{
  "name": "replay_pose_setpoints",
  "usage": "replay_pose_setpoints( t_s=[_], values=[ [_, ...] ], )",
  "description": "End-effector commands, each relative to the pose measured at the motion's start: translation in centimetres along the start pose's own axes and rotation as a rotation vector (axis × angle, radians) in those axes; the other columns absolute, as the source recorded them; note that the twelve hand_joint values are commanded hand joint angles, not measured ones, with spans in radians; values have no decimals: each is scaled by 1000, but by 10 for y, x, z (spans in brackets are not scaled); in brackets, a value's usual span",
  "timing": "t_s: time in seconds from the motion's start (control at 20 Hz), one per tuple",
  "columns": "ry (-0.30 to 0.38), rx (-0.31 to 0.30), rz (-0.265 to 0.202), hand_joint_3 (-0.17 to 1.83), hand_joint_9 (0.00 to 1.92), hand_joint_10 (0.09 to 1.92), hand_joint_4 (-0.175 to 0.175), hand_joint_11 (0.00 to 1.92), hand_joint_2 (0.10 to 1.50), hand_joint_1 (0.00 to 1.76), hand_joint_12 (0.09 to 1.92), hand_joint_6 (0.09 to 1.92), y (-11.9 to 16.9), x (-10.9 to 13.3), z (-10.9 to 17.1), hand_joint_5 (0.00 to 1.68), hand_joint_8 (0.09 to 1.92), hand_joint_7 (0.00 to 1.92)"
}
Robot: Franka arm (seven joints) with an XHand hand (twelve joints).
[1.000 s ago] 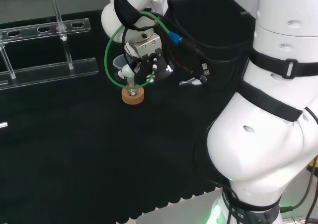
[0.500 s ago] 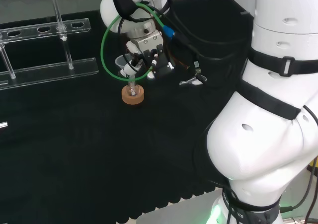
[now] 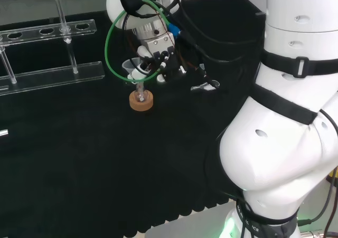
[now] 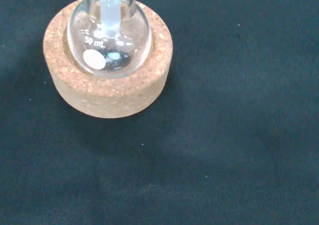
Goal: Place the funnel on the round-bottom flask.
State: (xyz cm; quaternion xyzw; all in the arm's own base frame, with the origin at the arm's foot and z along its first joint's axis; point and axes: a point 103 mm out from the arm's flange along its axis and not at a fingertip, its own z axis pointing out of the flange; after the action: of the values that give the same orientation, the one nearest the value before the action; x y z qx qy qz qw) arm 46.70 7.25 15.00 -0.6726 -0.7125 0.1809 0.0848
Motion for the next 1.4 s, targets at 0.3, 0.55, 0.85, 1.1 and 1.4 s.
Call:
replay_pose_setpoints(
  t_s=[0.3,0.55,0.85,1.1,1.4],
  values=[
    [15,-35,63,21,3,676,-175,351,743,274,1486,87,-12,-5,-15,2,87,0],
    [54,-80,59,6,0,463,-175,253,725,257,1522,87,-20,-9,-29,0,87,0],
    [406,-282,-4,-1,0,163,-175,112,714,229,1544,87,-59,-74,-124,0,87,0],
    [552,-343,-60,-1,0,87,-175,32,713,206,1566,87,-72,-101,-188,0,87,0],
    [675,-357,-84,4,12,87,-168,10,723,199,1599,87,-63,-147,-228,0,87,0]
  ],
)
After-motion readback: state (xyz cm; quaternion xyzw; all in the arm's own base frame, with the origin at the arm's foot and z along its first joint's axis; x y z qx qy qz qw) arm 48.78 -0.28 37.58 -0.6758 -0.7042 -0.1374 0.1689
